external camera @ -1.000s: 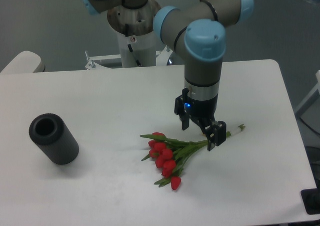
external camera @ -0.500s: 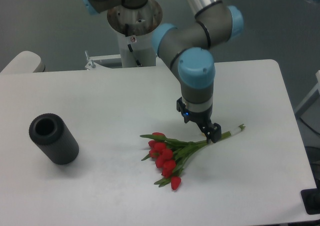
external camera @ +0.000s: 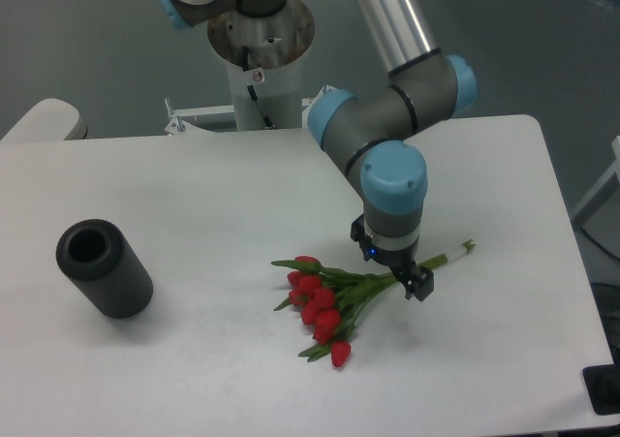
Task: Pick up the flowers from the table
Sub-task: 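Move the open gripper along the stems toward the tied band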
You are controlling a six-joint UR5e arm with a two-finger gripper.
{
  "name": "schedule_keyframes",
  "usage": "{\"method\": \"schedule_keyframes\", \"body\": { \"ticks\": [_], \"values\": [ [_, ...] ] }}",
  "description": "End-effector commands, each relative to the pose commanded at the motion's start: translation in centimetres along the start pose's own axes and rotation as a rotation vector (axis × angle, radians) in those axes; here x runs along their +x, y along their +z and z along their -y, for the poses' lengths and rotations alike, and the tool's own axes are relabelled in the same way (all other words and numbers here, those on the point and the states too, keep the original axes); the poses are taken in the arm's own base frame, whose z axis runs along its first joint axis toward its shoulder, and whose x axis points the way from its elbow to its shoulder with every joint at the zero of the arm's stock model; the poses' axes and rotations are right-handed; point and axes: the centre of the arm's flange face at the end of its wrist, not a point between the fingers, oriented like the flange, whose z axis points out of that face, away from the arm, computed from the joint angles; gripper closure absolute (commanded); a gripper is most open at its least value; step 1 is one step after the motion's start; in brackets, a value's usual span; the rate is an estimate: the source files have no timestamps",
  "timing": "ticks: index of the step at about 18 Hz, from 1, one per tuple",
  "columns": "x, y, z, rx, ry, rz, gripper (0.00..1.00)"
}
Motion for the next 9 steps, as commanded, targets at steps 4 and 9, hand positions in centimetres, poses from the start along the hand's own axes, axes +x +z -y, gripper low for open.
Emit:
{"method": "schedule_keyframes", "body": {
  "ticks": [4, 9],
  "values": [
    [0.8, 0.9, 0.0, -0.006, 0.003, -0.019, 0.0],
    [2.6, 1.9, 0.0, -0.009, 0.004, -0.051, 0.0]
  ]
}}
